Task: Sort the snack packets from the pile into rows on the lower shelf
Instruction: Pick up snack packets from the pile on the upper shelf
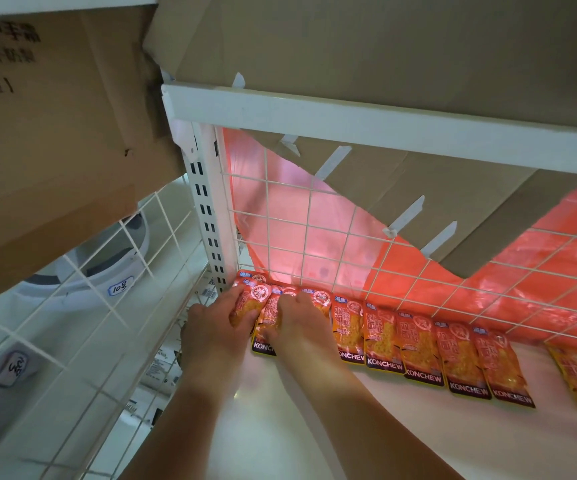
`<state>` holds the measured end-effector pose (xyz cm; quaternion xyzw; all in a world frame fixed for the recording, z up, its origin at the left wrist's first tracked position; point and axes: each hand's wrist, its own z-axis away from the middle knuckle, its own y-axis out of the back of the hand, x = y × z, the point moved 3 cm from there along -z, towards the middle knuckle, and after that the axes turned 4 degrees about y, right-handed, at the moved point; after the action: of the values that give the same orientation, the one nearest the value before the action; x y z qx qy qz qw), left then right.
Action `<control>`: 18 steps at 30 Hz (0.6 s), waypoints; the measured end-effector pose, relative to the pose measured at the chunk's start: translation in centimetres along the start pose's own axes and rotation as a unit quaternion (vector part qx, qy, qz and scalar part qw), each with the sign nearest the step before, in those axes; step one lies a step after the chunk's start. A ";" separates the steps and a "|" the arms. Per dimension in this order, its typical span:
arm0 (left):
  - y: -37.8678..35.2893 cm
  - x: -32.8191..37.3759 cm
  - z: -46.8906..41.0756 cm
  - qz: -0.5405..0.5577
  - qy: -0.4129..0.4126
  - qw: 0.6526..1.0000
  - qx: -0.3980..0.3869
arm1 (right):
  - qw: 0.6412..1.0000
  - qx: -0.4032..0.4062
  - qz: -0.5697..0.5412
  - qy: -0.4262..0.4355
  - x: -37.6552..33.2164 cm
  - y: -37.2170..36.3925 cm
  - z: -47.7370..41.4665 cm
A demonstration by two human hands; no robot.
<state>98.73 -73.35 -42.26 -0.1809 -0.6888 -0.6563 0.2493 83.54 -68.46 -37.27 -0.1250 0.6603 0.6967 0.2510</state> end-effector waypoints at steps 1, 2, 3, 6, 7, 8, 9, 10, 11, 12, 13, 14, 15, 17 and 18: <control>-0.1 0.0 0.0 -0.003 -0.003 1.000 -0.001 | 1.000 0.000 0.000 0.000 0.0 0.0 0.0; -0.1 0.0 -0.1 -0.005 -0.007 1.000 -0.002 | 1.000 0.001 -0.001 -0.002 0.0 0.0 0.1; -0.2 -0.1 0.0 -0.008 -0.007 1.000 -0.001 | 1.000 0.001 -0.002 -0.003 0.0 0.0 0.1; -0.3 -0.2 0.2 -0.021 0.000 1.000 0.001 | 1.000 0.001 -0.009 -0.005 0.0 0.0 0.1; -0.3 -0.3 0.3 -0.027 0.003 1.000 0.000 | 1.000 0.001 -0.010 -0.006 0.0 0.0 0.1; -0.3 -0.4 0.3 -0.032 0.006 0.999 -0.001 | 1.000 0.001 -0.011 -0.008 0.0 0.0 0.1; -0.3 -0.5 0.5 -0.041 0.007 0.999 -0.003 | 1.000 0.000 -0.011 -0.009 0.0 0.0 0.1; -0.2 -0.5 0.6 -0.053 0.002 0.999 -0.005 | 1.000 -0.001 -0.010 -0.009 0.0 0.0 0.1; -0.1 -0.5 0.8 -0.068 -0.009 0.998 -0.004 | 1.000 -0.003 -0.009 -0.010 -0.1 0.0 0.1; 0.1 -0.5 1.0 -0.079 -0.021 0.997 -0.001 | 1.000 -0.004 -0.007 -0.011 0.0 0.0 0.1; 0.4 -0.4 1.3 -0.086 -0.031 0.996 0.004 | 1.000 -0.005 -0.005 -0.012 0.0 0.0 0.1; 0.7 -0.3 1.6 -0.089 -0.038 0.995 0.010 | 1.000 -0.007 -0.004 -0.012 -0.1 0.0 0.1; 1.0 -0.3 1.9 -0.088 -0.043 0.995 0.015 | 1.000 -0.010 -0.004 -0.014 0.0 0.0 0.1; 1.3 -0.3 2.4 -0.086 -0.051 0.995 0.021 | 1.000 -0.014 -0.008 -0.017 0.0 0.1 0.1; 1.4 -0.3 2.7 -0.082 -0.053 0.995 0.022 | 1.000 -0.015 -0.009 -0.017 0.0 0.2 0.1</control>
<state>99.49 -70.59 -41.37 -0.1528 -0.7277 -0.6489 0.1612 83.49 -68.35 -37.08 -0.1228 0.6443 0.7062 0.2664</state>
